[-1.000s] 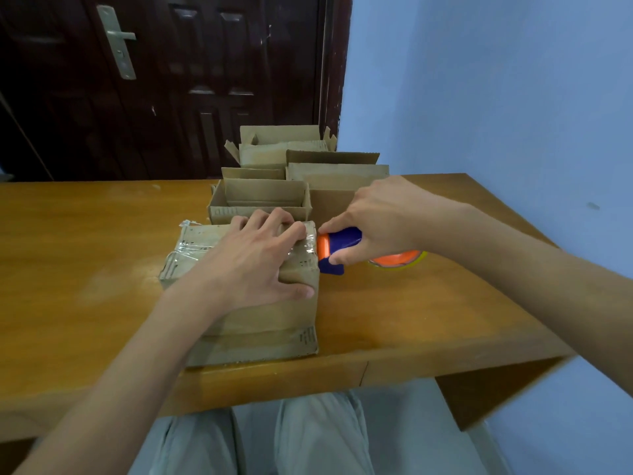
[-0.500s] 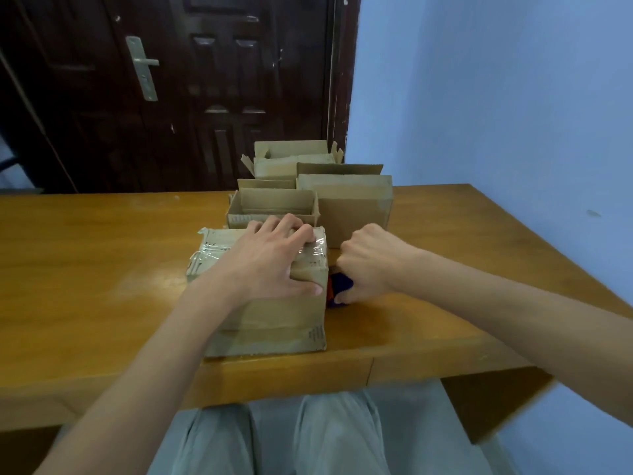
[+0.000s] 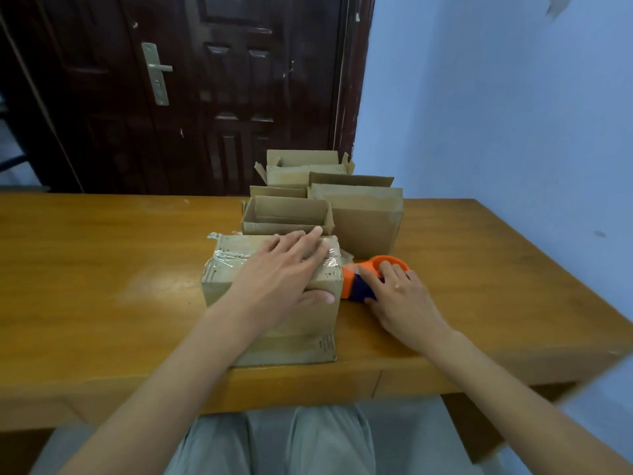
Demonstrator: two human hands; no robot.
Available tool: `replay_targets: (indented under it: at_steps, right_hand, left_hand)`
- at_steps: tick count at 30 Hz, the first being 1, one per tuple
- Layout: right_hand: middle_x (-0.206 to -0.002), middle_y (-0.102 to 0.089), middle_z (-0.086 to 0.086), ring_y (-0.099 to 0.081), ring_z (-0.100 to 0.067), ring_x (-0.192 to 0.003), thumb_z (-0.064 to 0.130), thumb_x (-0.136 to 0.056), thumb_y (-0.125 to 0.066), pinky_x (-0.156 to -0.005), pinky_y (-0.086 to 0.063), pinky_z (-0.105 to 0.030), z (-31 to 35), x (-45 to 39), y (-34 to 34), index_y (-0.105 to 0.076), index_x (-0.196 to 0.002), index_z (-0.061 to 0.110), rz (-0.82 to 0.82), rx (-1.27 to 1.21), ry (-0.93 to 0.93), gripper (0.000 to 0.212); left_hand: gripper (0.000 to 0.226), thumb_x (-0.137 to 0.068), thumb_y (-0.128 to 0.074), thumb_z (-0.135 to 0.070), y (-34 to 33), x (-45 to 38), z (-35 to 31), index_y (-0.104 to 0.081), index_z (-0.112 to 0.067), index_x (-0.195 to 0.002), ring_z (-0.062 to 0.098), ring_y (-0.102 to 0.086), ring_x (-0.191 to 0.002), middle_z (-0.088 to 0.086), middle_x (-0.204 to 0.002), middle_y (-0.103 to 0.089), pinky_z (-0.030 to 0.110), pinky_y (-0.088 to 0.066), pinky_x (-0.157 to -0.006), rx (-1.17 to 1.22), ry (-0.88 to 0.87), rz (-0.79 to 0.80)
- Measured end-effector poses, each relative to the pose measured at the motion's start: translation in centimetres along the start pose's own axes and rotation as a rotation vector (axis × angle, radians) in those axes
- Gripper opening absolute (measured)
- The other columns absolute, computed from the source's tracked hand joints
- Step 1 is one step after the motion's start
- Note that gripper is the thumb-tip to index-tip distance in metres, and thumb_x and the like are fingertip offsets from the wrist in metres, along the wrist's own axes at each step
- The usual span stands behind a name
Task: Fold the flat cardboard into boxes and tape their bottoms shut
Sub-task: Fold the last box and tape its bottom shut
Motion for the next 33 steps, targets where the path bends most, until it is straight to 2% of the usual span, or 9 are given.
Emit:
replay_targets:
  at_steps: [3,7,9,12,15,17,22,26,33]
  right_hand:
    - [-0.134,-0.057,-0.005,-0.056,-0.024,-0.117,0.027,-0.100,-0.058,-0.102,-0.047,-0.039,-0.5,0.4,0.6,-0.038,-0.156,0.032,0.016,-0.113,-0.074,0.060]
    - [-0.145,-0.054,0.007,-0.049,-0.007,-0.131,0.029,-0.108,-0.043,-0.110,-0.045,-0.031,0.9,-0.7,5.9,-0.052,-0.150,0.025,-0.267,-0.548,-0.328,0.043]
    - [-0.146,-0.053,0.014,-0.045,0.002,-0.136,0.036,-0.110,-0.033,-0.114,-0.037,-0.023,4.6,-1.7,8.4,-0.051,-0.151,0.025,-0.290,-0.677,-0.256,0.047]
    - [-0.159,-0.046,0.012,-0.037,-0.001,-0.149,0.047,-0.112,-0.019,-0.126,-0.030,-0.032,9.6,-2.0,8.5,-0.042,-0.159,0.026,-0.188,-0.608,-0.051,0.057]
    - [-0.162,-0.045,0.008,-0.036,-0.005,-0.152,0.043,-0.115,-0.018,-0.126,-0.032,-0.045,10.8,-2.3,7.3,-0.040,-0.160,0.024,-0.196,-0.450,0.064,0.053]
    - [-0.159,-0.049,0.006,-0.041,-0.007,-0.150,0.040,-0.115,-0.023,-0.124,-0.035,-0.047,11.1,-2.8,7.0,-0.045,-0.157,0.023,-0.205,-0.374,0.112,0.050]
    - [-0.155,-0.055,0.004,-0.048,-0.010,-0.145,0.037,-0.113,-0.031,-0.122,-0.037,-0.047,11.0,-3.8,7.3,-0.057,-0.149,0.023,-0.224,-0.283,0.136,0.046]
    - [-0.153,-0.058,0.003,-0.051,-0.012,-0.143,0.037,-0.113,-0.030,-0.120,-0.039,-0.049,10.7,-4.1,7.3,-0.059,-0.148,0.022,-0.219,-0.241,0.176,0.047]
    - [-0.141,-0.067,0.005,-0.059,-0.008,-0.133,0.039,-0.111,-0.031,-0.121,-0.037,-0.044,11.6,-4.3,8.5,-0.068,-0.137,0.024,-0.203,-0.297,0.074,0.048]
  left_hand:
    - [0.095,-0.096,-0.016,-0.078,-0.2,0.2,-0.3,-0.025,-0.012,-0.165,0.026,-0.030,-0.156,0.010,-0.170,-0.029,0.042,-0.032,-0.124,-0.095,0.018,-0.069]
    - [0.077,-0.097,-0.041,-0.072,-0.8,1.2,-0.4,-0.062,-0.013,-0.142,0.023,-0.064,-0.127,0.005,-0.138,-0.067,0.036,-0.056,-0.097,-0.121,0.017,-0.242]
    - [0.061,-0.098,-0.055,-0.062,-0.4,1.6,-0.6,-0.068,-0.013,-0.133,0.021,-0.068,-0.120,0.004,-0.131,-0.071,0.036,-0.058,-0.093,-0.025,-0.002,-0.339]
    - [0.048,-0.105,-0.047,-0.047,0.1,2.7,0.5,-0.061,-0.022,-0.143,0.014,-0.058,-0.133,-0.006,-0.143,-0.064,0.034,-0.053,-0.106,0.163,-0.038,-0.284]
    - [0.054,-0.103,-0.045,-0.050,0.0,5.1,2.6,-0.052,-0.028,-0.152,0.015,-0.049,-0.144,-0.010,-0.153,-0.056,0.037,-0.045,-0.117,0.058,-0.028,-0.253]
    - [0.054,-0.102,-0.051,-0.050,-0.5,6.7,3.7,-0.056,-0.023,-0.150,0.017,-0.054,-0.140,-0.005,-0.149,-0.061,0.041,-0.047,-0.116,0.033,0.023,-0.316]
    - [0.054,-0.099,-0.051,-0.066,-0.2,10.0,6.7,-0.075,-0.027,-0.129,0.012,-0.066,-0.125,-0.007,-0.130,-0.073,0.036,-0.051,-0.108,0.045,0.328,-0.447]
    - [0.062,-0.100,-0.044,-0.074,-0.7,11.6,7.7,-0.070,-0.031,-0.136,0.007,-0.052,-0.140,-0.013,-0.142,-0.064,0.032,-0.056,-0.100,0.112,0.518,-0.395]
    - [0.085,-0.092,-0.038,-0.080,-1.0,11.7,7.0,-0.060,-0.019,-0.148,0.016,-0.045,-0.148,-0.007,-0.164,-0.042,0.039,-0.049,-0.108,0.288,0.656,-0.378]
Point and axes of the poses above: each hand's wrist, its own x-axis away from the middle knuckle, its own y-axis out of the back of the hand, z = x × y, the point moved 4 cm from there along -x, towards the middle knuckle
